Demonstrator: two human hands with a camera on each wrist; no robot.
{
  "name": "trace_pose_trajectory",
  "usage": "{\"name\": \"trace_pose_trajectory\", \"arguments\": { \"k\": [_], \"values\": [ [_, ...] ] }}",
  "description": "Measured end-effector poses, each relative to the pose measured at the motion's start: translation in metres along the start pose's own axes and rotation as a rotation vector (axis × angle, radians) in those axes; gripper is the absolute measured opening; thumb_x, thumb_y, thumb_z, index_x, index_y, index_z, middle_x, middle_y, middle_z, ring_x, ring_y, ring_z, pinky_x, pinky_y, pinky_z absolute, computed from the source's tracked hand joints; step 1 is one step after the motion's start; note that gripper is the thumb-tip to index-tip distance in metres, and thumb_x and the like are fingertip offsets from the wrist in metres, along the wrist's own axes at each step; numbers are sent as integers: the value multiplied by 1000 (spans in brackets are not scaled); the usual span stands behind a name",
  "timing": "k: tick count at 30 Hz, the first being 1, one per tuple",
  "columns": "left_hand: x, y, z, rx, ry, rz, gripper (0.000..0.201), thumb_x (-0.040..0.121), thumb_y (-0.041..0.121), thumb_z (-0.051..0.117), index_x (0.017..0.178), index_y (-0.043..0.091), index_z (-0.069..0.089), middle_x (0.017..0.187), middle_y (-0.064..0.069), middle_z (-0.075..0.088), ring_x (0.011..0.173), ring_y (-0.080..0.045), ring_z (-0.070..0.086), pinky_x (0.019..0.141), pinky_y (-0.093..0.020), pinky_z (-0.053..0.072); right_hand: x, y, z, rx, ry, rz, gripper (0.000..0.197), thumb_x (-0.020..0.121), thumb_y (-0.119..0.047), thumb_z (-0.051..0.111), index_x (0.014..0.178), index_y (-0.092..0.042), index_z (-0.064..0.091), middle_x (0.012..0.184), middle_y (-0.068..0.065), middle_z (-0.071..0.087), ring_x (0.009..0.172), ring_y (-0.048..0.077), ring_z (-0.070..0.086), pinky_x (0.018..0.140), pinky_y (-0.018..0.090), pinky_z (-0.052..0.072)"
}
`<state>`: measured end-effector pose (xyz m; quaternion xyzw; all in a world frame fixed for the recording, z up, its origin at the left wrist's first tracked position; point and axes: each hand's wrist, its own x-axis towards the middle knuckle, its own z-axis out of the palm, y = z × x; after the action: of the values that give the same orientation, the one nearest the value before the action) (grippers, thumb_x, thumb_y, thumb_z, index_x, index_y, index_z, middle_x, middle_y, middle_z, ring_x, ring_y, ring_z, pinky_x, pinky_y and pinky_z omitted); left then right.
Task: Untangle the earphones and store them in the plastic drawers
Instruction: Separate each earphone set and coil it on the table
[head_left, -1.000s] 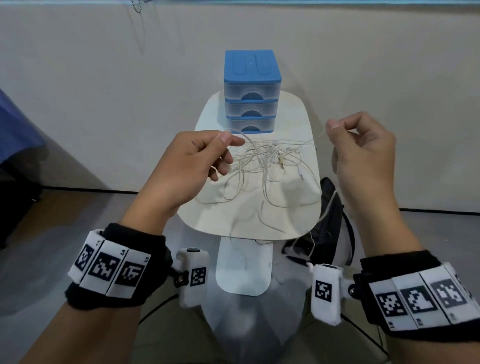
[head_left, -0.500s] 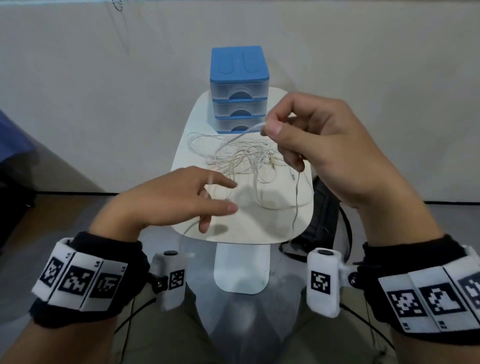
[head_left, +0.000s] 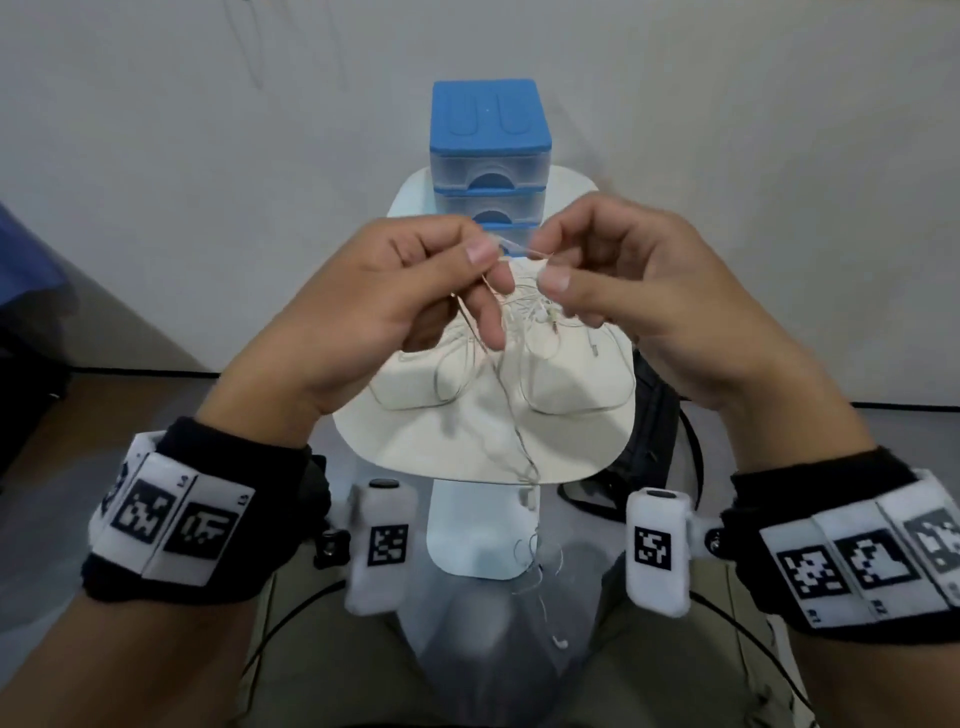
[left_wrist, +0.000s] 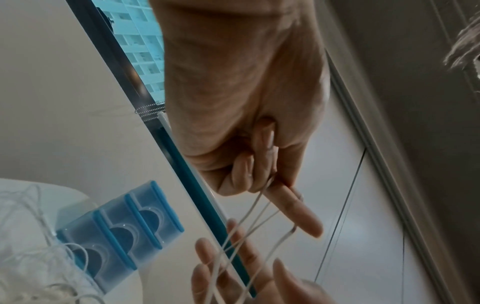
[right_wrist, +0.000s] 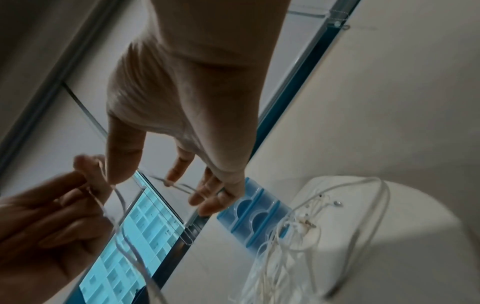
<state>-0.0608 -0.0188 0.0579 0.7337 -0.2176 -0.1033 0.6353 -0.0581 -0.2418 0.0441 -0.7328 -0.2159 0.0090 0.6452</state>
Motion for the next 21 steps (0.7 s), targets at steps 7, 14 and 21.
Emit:
{"name": "trace_pose_trajectory", "arguments": {
  "k": [7,14,21],
  "values": [
    [2,14,1,10,14,53,28,110,18,43,95,4,62,86,-14,78,46,-14,15,46,-25,17,-13,37,18,239,-15,66,51,79,-8,71,126,-27,60,133,-7,59,110,13,55,91,27,48],
    [12,25,4,-24,67,82,31,111,19,41,93,11,64,80,-11,76,41,-9,24,47,-22,23,-3,35,25,399,42,127,34,81,-1,65,110,-18,66,113,-4,63,82,9,54,74,24,43],
    [26,48,-19,15,198,259,29,112,23,40,113,14,67,79,-4,74,42,-11,27,49,-25,25,-16,50,39,121,-406,347,47,88,-12,64,134,-11,57,117,14,72,102,23,66,91,42,42]
  ]
}}
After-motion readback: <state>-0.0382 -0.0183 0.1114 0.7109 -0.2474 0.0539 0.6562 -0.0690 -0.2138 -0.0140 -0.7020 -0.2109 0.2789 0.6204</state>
